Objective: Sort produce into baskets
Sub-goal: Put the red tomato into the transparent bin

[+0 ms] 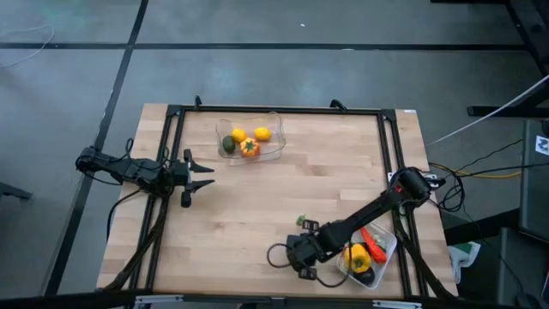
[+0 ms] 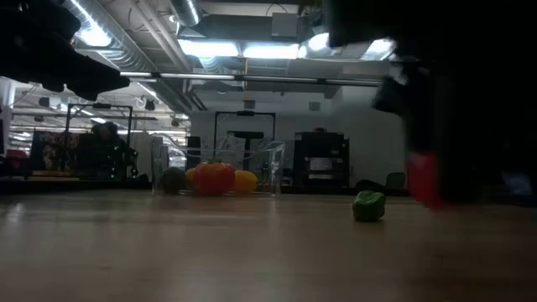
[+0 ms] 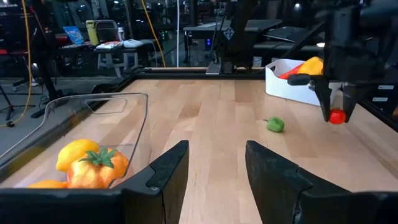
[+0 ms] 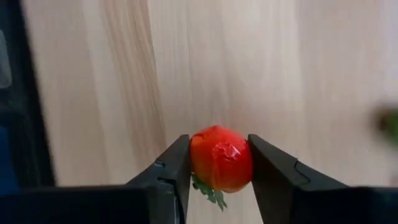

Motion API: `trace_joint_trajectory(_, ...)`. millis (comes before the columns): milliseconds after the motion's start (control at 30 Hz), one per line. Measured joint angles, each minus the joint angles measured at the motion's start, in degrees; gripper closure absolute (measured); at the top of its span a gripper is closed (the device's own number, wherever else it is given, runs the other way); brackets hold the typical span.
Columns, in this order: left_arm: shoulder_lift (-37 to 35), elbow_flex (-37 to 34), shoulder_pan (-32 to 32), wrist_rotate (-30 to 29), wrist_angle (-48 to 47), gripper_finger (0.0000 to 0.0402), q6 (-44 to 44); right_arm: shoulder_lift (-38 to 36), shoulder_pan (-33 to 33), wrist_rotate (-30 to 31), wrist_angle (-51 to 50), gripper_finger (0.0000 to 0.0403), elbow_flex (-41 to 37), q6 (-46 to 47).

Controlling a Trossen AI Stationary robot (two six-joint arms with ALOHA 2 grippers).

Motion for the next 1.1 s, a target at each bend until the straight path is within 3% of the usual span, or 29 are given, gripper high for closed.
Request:
trace_joint_trajectory(200, 0.0, 0.0, 0.0, 0.0, 0.0, 0.0247, 0.0, 0.0, -5.0, 1.8, 0.1, 0.0255, 5.9, -6.8)
trace_joint_trajectory(400, 0.0, 0.0, 0.0, 0.0, 0.0, 0.0247, 0.0, 0.0, -11.9, 13.5, 3.2, 0.0255, 11.9, -19.2)
trace_joint_trajectory(567, 0.0, 0.0, 0.0, 0.0, 0.0, 0.0247, 0.0, 0.0, -19.4, 20.7, 12.2, 0.0255, 14.1, -33.6)
trace_joint_trajectory(733, 0.0, 0.0, 0.0, 0.0, 0.0, 0.0247, 0.0, 0.0, -27.7, 20.9, 21.4, 0.0255, 14.1, -43.6)
trace_joint_trajectory(1100, 0.0, 0.0, 0.0, 0.0, 0.0, 0.0247, 0.0, 0.0, -43.0, 11.3, 23.1, 0.0255, 14.1, -43.1)
